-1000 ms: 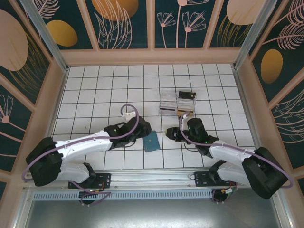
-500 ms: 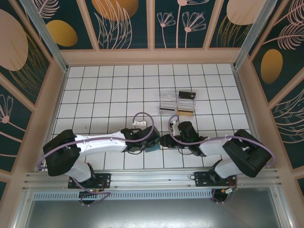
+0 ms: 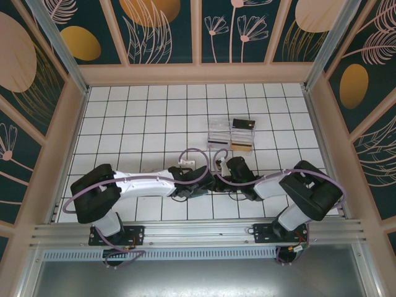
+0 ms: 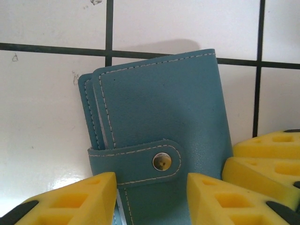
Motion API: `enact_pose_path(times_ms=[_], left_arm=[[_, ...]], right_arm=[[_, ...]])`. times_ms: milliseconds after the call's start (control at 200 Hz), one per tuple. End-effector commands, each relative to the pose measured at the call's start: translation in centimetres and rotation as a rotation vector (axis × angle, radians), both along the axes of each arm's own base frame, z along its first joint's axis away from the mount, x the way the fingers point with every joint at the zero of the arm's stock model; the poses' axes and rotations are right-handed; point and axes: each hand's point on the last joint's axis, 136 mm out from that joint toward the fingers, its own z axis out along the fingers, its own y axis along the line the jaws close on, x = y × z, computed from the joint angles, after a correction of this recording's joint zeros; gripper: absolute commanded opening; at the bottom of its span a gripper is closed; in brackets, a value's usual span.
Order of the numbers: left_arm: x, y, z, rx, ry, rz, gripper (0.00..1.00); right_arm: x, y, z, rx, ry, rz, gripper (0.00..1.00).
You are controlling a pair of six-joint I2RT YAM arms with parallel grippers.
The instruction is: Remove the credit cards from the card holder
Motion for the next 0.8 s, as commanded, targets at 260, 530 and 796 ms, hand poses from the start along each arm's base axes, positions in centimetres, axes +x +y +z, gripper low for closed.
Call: enact_pose_path(times_ms=[260, 530, 796], left_arm=[[1.2, 0.9, 0.0, 0.168, -0.042, -0.011, 0.46], [1.9, 1.3, -0.3, 0.263, -0.06, -0.019, 0.4], [1.4, 0.9, -1.4, 0.295, -0.034, -0.054, 0.37]], right_arm=[[0.0, 0.3, -0.6, -0.017, 0.002, 0.009, 0.2], [-0.3, 0.4, -0.8, -0.017, 0.009, 0.018, 0.19], [-0.2, 0.4, -0.8, -0.018, 0.01, 0.017, 0.19]])
